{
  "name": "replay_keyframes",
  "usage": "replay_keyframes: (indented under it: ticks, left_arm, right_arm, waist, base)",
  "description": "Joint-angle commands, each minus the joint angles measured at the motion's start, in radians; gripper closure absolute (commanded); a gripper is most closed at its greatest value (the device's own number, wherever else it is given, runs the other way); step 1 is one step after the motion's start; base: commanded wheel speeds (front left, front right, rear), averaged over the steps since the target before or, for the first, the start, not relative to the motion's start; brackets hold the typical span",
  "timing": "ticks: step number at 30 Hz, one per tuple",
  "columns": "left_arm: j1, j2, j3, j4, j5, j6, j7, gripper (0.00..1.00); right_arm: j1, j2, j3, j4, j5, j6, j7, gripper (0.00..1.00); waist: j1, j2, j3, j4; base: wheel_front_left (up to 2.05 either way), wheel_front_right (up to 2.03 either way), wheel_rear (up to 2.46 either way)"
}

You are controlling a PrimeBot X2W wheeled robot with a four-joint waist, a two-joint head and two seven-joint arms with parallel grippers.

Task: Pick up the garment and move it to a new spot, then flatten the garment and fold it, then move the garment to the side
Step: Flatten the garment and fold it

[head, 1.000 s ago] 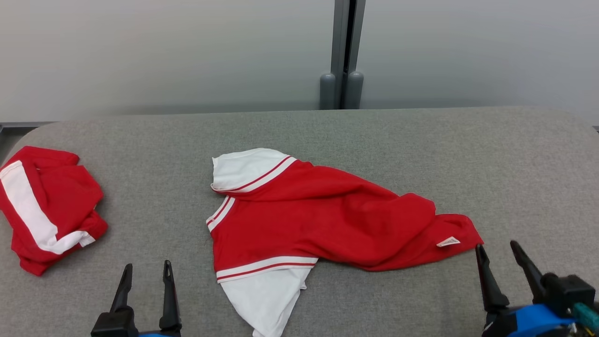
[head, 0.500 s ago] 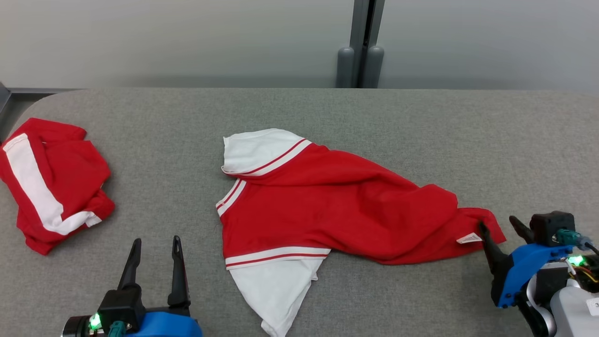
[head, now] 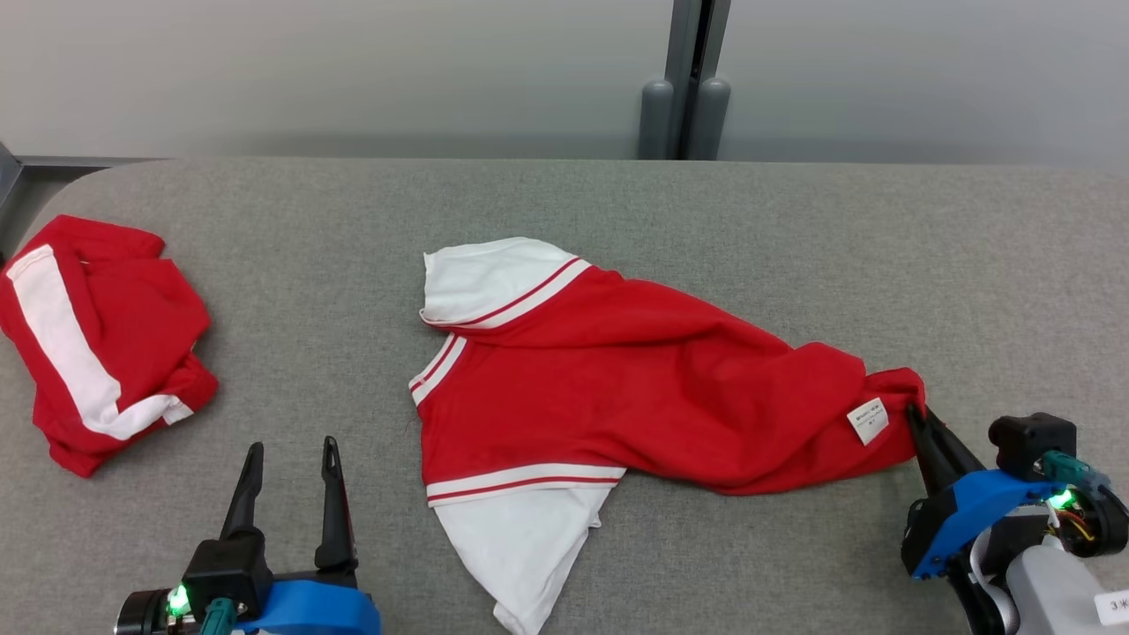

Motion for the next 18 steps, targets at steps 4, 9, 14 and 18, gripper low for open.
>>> replay_keyframes:
  ticks: [4, 9, 14, 18]
  left_arm:
    - [0.021, -0.002, 0.010, 0.001, -0.002, 0.002, -0.003, 0.00]
    - [0.041, -0.002, 0.013, -0.001, -0.002, 0.000, -0.003, 0.00]
    - [0.036, -0.002, 0.020, 0.000, -0.007, -0.009, -0.003, 0.00]
    - [0.037, -0.002, 0.020, -0.003, -0.007, -0.010, -0.003, 0.00]
  right_arm:
    - [0.084, 0.009, 0.012, -0.071, 0.018, 0.000, -0.083, 1.00]
    - [0.250, 0.028, -0.006, -0.252, 0.057, 0.000, -0.097, 1.00]
    - [0.448, 0.046, -0.070, -0.459, 0.096, 0.000, -0.003, 1.00]
    - [0.573, 0.048, -0.092, -0.584, 0.124, 0.000, 0.129, 1.00]
  waist:
    - [-0.0001, -0.0001, -0.026, -0.020]
    - [-0.0001, -0.0001, -0.043, -0.043]
    - [-0.0001, -0.0001, -0.045, -0.068]
    - [-0.0001, -0.0001, -0.040, -0.085]
  base:
    - [0.00, 0.00, 0.00]
    - [0.00, 0.00, 0.00]
    - [0.00, 0.00, 0.00]
    - [0.00, 0.00, 0.00]
